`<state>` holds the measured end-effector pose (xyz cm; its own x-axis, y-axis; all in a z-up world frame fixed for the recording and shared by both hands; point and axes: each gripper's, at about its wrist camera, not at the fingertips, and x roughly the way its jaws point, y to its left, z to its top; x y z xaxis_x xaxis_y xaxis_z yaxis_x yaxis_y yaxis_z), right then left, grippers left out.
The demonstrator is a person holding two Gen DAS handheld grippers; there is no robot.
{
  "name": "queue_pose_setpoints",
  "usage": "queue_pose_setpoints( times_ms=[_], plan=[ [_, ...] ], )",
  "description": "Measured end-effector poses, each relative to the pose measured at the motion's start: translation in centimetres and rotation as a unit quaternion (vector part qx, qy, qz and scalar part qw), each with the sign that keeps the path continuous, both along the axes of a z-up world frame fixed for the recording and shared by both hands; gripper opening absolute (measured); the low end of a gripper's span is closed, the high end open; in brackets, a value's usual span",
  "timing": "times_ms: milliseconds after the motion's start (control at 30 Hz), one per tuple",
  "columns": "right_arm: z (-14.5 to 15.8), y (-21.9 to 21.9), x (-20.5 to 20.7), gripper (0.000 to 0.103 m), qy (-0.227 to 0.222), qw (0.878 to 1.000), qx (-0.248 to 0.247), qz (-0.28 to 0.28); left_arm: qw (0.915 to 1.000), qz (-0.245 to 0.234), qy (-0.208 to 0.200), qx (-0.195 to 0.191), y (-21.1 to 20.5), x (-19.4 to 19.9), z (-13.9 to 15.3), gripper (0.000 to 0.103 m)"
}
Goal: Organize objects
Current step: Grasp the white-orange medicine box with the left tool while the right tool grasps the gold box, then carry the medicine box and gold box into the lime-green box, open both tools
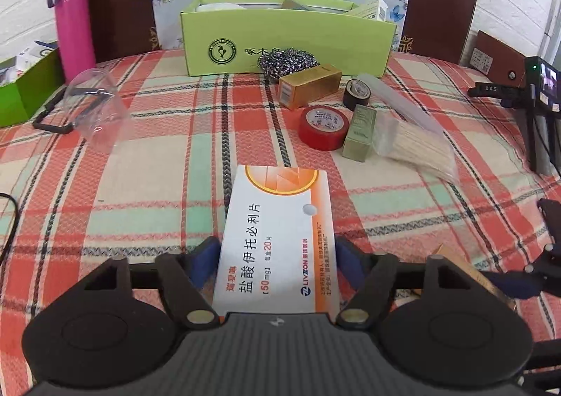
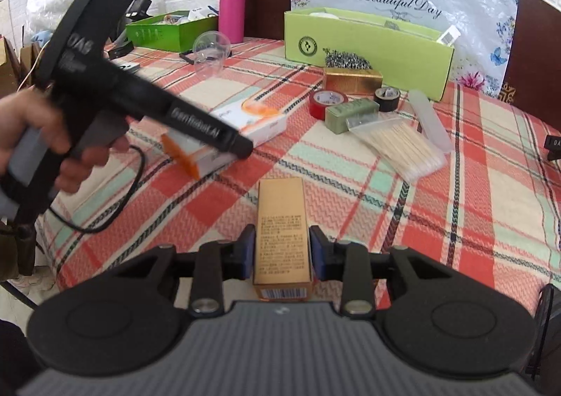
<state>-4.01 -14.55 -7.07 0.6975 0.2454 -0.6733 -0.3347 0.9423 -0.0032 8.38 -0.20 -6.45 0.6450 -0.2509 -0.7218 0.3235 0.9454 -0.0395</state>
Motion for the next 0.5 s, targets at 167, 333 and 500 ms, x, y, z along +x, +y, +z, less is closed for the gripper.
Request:
queue_pose_setpoints(
  times_ms=[167, 333, 500],
  plan=[
    [0.22, 0.24, 0.04, 0.033, -0.008, 1.0, 0.002, -0.002, 0.9998, 0.011, -0.003, 0.014, -0.28, 0.12, 0.03, 0.082],
    [-0.18, 0.16, 0.48, 0.033, -0.003, 1.0, 0.009, -0.006, 0.9998, 0.015, 0.001, 0.014, -0.37, 0.16, -0.18, 0.082],
    [-0.39, -0.14, 1.0, 0.032, 0.004, 1.0, 0.019, -0.01, 0.9998, 0.017, -0.003, -0.006, -0.01, 0.45, -0.18, 0.069]
  ],
)
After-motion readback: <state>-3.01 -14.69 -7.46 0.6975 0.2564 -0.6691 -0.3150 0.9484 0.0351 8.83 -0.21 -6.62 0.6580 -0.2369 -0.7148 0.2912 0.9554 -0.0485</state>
